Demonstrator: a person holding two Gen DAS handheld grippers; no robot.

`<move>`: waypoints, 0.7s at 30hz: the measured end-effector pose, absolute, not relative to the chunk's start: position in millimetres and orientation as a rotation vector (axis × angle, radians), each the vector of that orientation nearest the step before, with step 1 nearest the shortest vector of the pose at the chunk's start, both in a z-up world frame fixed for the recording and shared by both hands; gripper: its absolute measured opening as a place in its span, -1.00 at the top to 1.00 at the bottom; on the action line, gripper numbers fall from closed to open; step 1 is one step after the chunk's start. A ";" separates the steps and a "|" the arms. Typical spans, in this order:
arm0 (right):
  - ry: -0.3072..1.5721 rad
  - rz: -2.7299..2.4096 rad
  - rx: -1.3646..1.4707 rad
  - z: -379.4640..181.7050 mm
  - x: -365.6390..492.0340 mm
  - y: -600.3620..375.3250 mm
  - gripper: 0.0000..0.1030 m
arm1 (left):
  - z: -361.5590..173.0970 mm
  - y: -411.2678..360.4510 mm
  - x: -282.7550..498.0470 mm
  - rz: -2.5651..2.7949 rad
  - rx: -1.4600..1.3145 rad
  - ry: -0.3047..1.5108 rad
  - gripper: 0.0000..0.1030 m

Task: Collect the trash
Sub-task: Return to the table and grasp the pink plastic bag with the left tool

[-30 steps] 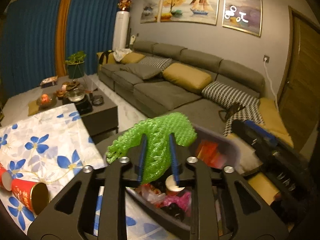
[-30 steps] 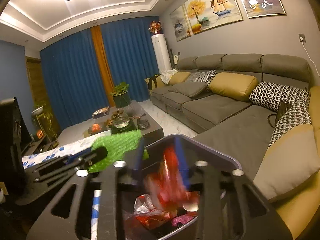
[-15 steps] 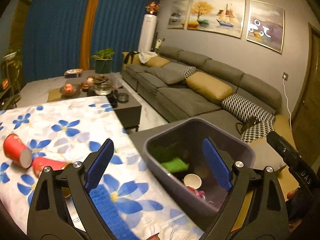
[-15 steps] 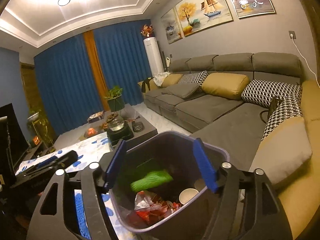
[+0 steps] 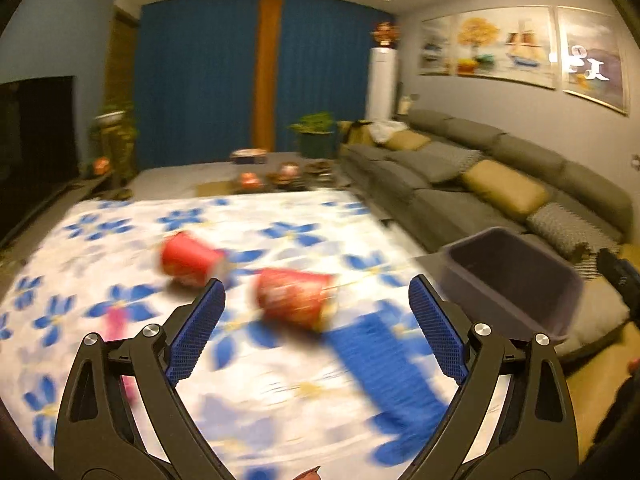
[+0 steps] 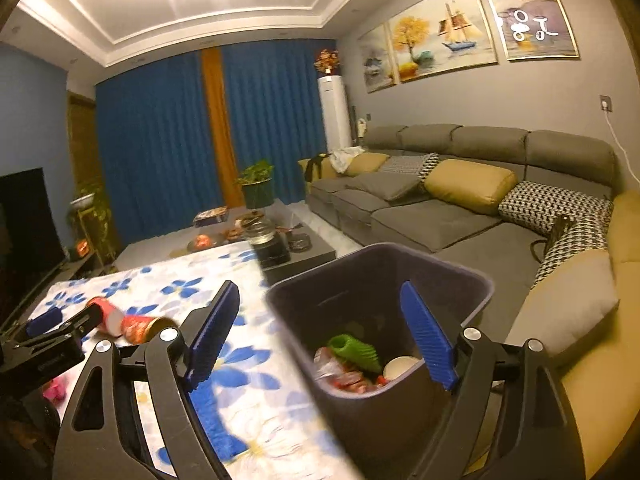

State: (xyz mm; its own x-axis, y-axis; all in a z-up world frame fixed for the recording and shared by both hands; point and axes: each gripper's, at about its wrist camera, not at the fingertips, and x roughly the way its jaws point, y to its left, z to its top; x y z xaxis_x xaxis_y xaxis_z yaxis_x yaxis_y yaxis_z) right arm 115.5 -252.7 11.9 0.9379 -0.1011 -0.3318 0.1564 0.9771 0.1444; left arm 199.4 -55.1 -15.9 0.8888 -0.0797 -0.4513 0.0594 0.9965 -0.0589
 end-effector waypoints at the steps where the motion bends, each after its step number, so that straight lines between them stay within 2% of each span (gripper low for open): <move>1: 0.336 -0.119 0.173 10.7 115.6 -246.4 -0.58 | -16.0 -43.6 195.2 -0.049 -0.053 0.472 -0.77; 11: 0.370 -0.001 0.153 -2.5 114.8 -176.8 -0.58 | -40.4 62.5 159.1 0.130 -0.075 0.519 -0.77; 21: 0.410 0.075 0.116 -17.1 117.7 -123.0 -0.58 | -66.8 112.8 159.3 0.145 -0.091 0.595 -0.77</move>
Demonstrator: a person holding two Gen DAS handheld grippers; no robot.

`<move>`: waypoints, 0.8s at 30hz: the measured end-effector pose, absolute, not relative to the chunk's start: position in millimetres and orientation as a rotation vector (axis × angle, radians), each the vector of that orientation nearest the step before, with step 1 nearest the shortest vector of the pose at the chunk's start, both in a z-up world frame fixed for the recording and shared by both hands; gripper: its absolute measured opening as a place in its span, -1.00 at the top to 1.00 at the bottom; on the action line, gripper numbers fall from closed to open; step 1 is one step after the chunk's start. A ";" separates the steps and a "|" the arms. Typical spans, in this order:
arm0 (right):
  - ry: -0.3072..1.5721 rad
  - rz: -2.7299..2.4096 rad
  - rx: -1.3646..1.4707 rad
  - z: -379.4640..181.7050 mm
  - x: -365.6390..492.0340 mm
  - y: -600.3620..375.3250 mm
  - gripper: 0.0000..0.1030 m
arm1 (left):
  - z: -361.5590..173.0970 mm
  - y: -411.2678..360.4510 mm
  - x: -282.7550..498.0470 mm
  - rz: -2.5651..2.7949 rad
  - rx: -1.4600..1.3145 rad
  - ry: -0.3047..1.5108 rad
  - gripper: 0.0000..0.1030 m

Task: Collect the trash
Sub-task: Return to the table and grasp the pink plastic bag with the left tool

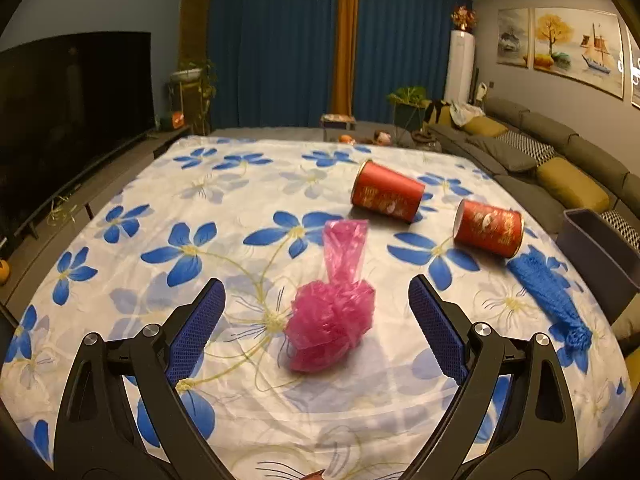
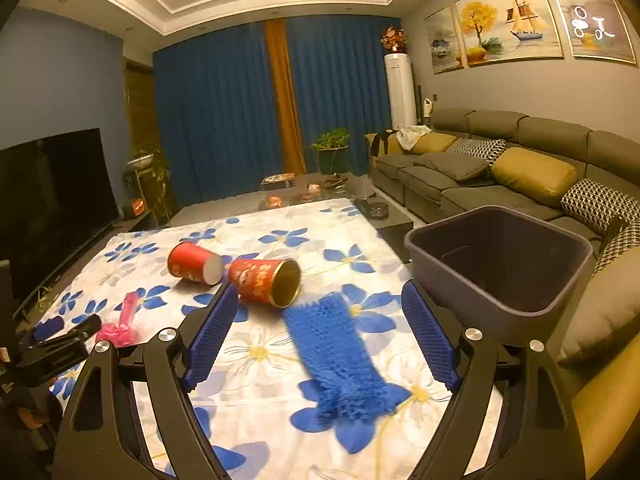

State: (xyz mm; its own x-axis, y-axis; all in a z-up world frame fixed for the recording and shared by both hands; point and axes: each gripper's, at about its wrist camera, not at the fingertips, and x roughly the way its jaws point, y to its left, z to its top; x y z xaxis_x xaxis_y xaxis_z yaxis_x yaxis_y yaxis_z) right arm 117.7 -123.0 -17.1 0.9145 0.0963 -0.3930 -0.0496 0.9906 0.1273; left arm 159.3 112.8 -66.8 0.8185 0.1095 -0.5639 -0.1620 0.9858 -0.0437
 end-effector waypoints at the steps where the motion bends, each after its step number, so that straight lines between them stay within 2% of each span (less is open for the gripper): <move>1: 0.410 0.078 0.112 -17.4 118.0 -120.7 -0.58 | -68.5 114.2 162.1 0.144 -0.091 0.605 -0.77; 6: 0.421 0.083 0.099 -20.3 125.3 -112.4 -0.58 | -79.8 121.6 179.9 0.121 -0.115 0.669 -0.77; 11: 0.441 0.090 0.079 -25.3 142.2 -104.2 -0.58 | -91.6 126.6 196.9 0.103 -0.131 0.737 -0.64; 19: 0.501 0.130 0.075 -41.8 183.7 -87.4 -0.58 | -99.0 125.8 209.8 0.039 -0.136 0.770 0.13; 24: 0.547 0.151 0.093 -52.8 206.0 -81.7 -0.41 | -97.5 135.2 210.4 0.039 -0.183 0.750 0.30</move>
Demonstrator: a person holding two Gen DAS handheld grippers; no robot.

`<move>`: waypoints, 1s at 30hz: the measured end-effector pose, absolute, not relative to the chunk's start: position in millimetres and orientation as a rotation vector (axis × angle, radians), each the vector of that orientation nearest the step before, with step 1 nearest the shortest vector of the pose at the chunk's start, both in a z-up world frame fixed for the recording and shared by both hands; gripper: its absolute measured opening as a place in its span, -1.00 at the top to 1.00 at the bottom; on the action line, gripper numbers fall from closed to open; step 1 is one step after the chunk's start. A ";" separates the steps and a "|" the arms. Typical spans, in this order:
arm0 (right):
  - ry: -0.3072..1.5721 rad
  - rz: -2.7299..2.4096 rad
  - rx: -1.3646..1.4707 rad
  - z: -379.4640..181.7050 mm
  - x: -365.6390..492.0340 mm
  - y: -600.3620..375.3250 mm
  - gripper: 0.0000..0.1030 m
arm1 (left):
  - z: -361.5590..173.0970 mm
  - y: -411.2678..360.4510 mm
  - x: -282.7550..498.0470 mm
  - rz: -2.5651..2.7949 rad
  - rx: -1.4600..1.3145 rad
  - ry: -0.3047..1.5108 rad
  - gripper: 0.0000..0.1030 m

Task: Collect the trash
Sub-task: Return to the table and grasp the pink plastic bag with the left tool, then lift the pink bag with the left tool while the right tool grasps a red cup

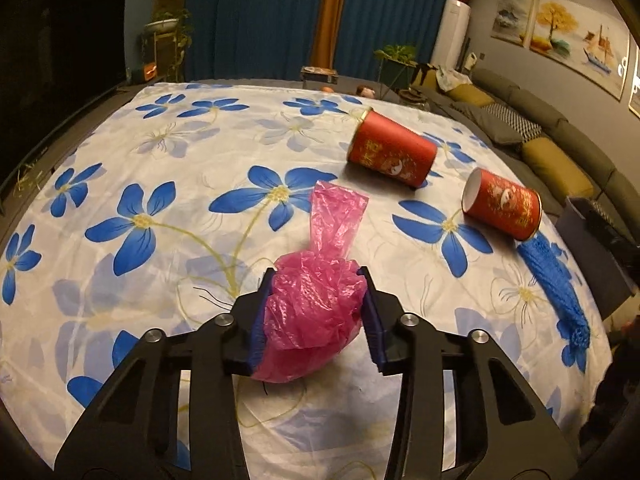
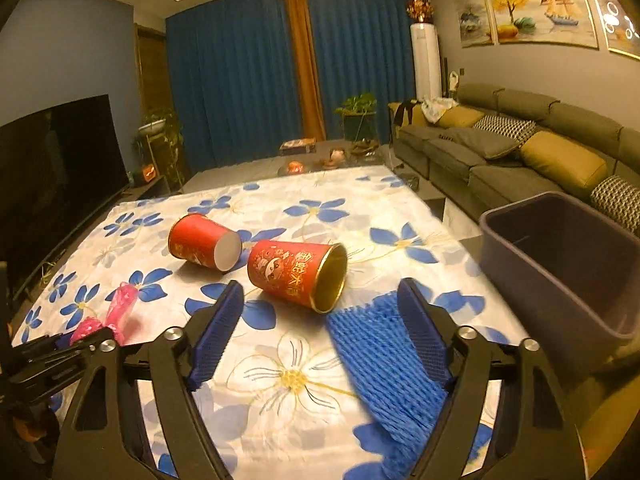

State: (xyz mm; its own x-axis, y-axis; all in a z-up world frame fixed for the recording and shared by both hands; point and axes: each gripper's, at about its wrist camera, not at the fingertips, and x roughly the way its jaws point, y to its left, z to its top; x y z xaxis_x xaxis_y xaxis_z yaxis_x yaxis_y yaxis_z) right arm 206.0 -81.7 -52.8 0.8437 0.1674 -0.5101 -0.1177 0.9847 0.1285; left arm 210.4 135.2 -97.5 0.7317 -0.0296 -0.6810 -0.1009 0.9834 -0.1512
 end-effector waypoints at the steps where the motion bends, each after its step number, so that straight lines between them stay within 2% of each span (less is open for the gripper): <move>1: 0.558 0.155 0.097 -55.2 211.4 -80.7 -0.33 | -96.3 136.9 209.5 0.047 -0.189 0.737 0.31; 6: 0.602 0.166 0.104 -66.3 233.9 -74.9 -0.10 | -76.7 143.2 194.0 0.080 -0.211 0.606 0.32; 10: 0.631 0.177 0.122 -74.3 249.1 -74.9 -0.03 | -68.1 140.3 186.0 0.091 -0.177 0.550 0.31; 19: 0.679 0.241 0.146 -85.2 267.6 -70.9 0.35 | -71.6 140.2 187.2 0.060 -0.185 0.570 0.30; 22: 0.682 0.269 0.147 -85.4 268.3 -69.3 0.57 | -72.6 139.1 186.8 0.056 -0.182 0.573 0.30; 30: 0.667 0.324 0.137 -82.4 260.3 -63.1 0.92 | -74.0 137.2 186.6 0.057 -0.182 0.576 0.30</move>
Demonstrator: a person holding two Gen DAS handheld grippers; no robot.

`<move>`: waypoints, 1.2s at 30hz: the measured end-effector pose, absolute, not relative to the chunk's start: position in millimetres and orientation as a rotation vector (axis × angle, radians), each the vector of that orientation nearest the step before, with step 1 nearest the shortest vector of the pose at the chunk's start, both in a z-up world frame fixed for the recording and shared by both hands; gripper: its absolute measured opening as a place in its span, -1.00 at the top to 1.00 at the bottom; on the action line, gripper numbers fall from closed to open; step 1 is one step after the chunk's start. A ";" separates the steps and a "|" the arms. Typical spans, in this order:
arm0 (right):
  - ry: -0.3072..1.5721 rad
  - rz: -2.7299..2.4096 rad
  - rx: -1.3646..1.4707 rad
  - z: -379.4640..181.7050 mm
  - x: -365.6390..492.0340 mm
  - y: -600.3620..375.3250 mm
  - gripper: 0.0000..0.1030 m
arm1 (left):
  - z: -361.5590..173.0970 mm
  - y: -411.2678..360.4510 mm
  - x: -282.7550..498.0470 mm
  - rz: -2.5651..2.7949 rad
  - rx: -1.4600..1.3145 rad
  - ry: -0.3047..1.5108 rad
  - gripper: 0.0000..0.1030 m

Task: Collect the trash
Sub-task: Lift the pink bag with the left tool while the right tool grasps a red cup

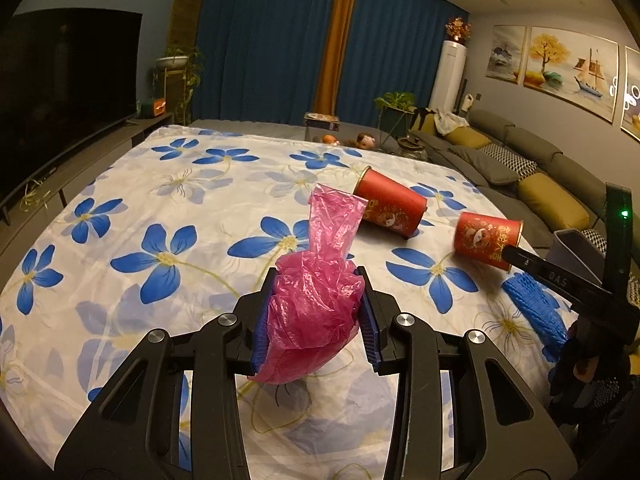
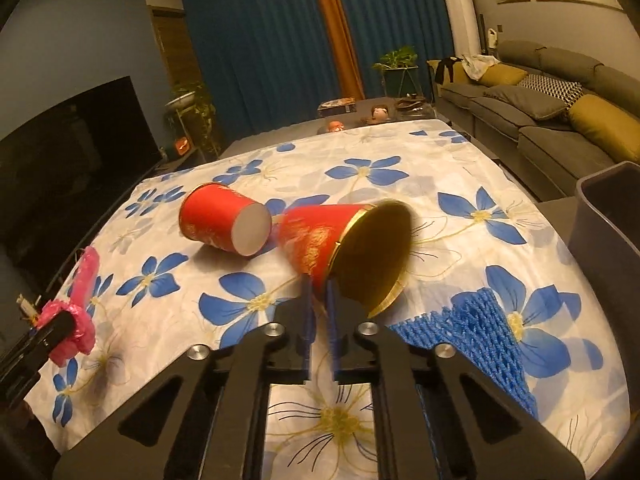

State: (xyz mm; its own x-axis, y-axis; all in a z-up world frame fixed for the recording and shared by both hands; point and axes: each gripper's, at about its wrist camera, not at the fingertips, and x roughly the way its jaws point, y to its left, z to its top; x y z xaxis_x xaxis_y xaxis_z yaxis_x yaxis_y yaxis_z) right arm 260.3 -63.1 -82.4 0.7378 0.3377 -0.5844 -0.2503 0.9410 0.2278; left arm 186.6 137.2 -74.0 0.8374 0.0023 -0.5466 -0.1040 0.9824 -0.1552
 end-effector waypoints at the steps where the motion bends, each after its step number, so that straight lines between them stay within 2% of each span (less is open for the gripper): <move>1: 0.659 0.328 0.132 -80.5 257.3 -62.0 0.92 | -74.1 137.5 186.9 0.057 -0.182 0.577 0.30; 19: 0.541 0.326 0.111 -42.4 185.0 -72.4 0.93 | -66.7 134.8 179.4 0.041 -0.173 0.545 0.30; 36: 0.422 0.218 0.108 -1.5 135.8 -131.7 0.93 | -17.2 78.7 148.7 -0.055 -0.112 0.463 0.30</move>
State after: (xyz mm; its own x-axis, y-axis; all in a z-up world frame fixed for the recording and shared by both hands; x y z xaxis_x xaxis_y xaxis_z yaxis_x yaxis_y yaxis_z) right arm 135.8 -131.7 -1.5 0.8892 0.2320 -0.3942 -0.1874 0.9710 0.1488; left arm 148.7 78.7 -17.2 0.8936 -0.0779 -0.4421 0.0271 0.9924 -0.1202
